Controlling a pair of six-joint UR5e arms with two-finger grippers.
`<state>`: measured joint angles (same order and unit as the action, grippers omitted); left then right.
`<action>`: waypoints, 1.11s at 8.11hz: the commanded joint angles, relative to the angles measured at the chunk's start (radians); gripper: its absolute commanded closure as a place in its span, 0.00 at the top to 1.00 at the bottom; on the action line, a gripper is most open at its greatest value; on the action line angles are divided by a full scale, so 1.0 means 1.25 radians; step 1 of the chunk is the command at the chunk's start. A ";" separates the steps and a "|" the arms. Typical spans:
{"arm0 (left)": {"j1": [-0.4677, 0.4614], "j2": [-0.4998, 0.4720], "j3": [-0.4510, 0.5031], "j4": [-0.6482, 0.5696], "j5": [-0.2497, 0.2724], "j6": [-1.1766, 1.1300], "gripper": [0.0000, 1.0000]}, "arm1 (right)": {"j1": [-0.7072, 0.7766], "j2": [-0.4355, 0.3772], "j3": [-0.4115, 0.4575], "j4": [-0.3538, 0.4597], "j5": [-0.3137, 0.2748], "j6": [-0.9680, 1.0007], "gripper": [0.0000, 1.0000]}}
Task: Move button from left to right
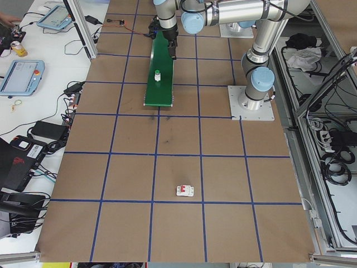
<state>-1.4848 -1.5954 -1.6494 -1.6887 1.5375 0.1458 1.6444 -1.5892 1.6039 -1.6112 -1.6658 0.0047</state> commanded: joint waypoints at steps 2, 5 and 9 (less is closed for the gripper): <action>0.001 -0.006 0.002 -0.010 0.002 0.005 1.00 | 0.000 0.001 0.001 0.000 0.001 0.000 1.00; 0.011 -0.006 -0.005 -0.012 0.003 0.006 1.00 | 0.000 0.001 0.001 0.000 0.001 0.000 1.00; 0.011 -0.006 -0.006 -0.010 0.003 0.007 1.00 | 0.000 0.001 0.001 0.000 -0.003 -0.002 1.00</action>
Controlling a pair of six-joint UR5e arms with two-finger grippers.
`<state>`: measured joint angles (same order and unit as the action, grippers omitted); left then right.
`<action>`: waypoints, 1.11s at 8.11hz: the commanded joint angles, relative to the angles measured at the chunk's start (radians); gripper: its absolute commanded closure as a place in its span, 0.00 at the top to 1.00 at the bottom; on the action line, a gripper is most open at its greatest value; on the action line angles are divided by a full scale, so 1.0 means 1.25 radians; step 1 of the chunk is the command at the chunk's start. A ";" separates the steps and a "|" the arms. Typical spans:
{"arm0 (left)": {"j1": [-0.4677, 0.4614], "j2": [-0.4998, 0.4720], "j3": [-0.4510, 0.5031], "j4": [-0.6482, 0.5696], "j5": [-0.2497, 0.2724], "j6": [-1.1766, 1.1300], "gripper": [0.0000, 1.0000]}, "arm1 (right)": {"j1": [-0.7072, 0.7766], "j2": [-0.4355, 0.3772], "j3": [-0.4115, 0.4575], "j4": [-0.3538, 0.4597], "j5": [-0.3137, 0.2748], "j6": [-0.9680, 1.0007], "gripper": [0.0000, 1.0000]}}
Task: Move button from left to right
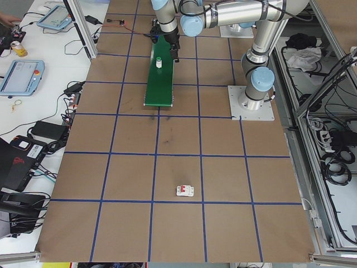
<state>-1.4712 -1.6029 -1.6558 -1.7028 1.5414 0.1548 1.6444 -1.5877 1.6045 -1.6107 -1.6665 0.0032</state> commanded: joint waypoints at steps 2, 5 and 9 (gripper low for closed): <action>0.000 0.001 -0.002 0.003 0.000 0.000 1.00 | 0.000 0.001 0.000 0.000 -0.002 -0.001 1.00; 0.000 0.001 -0.001 0.004 0.000 0.001 1.00 | 0.000 0.024 -0.001 -0.076 -0.001 -0.004 1.00; 0.000 0.001 -0.002 0.005 0.000 0.001 1.00 | 0.000 0.098 -0.001 -0.116 0.048 -0.035 1.00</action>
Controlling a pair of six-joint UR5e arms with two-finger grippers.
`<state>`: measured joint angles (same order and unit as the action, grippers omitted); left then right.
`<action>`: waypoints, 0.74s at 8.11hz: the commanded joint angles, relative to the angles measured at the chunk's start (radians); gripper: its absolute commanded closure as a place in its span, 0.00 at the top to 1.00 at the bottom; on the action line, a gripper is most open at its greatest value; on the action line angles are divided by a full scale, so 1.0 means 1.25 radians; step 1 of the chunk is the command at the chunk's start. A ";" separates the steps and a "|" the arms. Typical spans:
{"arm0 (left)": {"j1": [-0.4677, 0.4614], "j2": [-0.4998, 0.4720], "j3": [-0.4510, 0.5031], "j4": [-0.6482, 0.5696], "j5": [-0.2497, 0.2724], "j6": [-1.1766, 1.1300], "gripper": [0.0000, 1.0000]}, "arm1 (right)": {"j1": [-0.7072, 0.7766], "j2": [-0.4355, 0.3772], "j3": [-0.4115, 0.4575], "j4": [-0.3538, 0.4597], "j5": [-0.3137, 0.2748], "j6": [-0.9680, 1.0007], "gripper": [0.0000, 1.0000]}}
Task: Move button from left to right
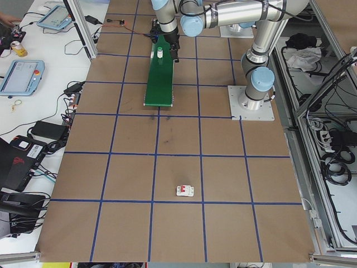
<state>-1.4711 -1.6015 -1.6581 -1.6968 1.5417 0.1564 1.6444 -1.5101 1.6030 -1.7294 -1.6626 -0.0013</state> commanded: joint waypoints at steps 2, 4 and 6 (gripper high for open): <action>0.000 0.000 0.000 0.000 0.000 0.001 1.00 | -0.005 0.053 0.006 -0.051 0.083 -0.076 1.00; 0.000 -0.001 0.000 0.001 0.000 0.001 1.00 | -0.016 0.053 0.018 -0.050 0.082 -0.066 1.00; 0.000 0.000 0.000 0.001 0.000 0.001 1.00 | -0.015 0.053 0.020 -0.051 0.095 -0.051 1.00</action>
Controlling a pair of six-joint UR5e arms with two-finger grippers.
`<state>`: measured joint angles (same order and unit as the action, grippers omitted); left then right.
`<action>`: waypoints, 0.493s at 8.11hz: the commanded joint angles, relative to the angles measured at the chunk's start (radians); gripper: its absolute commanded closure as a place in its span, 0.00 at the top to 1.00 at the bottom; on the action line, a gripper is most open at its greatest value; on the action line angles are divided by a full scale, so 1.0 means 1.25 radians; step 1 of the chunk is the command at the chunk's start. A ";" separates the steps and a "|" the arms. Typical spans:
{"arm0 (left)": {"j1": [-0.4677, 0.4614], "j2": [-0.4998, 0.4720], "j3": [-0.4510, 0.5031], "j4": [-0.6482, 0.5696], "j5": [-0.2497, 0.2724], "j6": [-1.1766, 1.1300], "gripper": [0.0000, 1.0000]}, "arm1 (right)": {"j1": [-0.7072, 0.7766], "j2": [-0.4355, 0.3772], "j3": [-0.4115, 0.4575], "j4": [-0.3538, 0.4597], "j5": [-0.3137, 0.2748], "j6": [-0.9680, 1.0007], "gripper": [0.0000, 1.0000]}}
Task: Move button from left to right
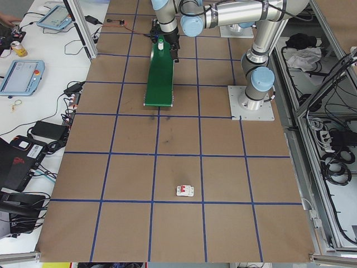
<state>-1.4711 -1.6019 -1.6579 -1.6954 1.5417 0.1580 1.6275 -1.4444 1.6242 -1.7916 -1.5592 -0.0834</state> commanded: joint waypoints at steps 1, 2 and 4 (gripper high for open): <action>0.000 0.000 0.000 0.000 0.000 0.000 1.00 | 0.001 0.002 0.001 -0.007 0.016 0.086 1.00; 0.000 0.000 0.000 0.002 0.000 0.000 1.00 | 0.002 0.013 0.001 -0.043 0.015 0.118 1.00; 0.000 0.000 -0.001 0.009 0.000 0.000 1.00 | 0.006 0.064 0.001 -0.089 0.024 0.127 1.00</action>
<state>-1.4711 -1.6015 -1.6583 -1.6932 1.5416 0.1580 1.6321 -1.4161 1.6262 -1.8491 -1.5397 0.0505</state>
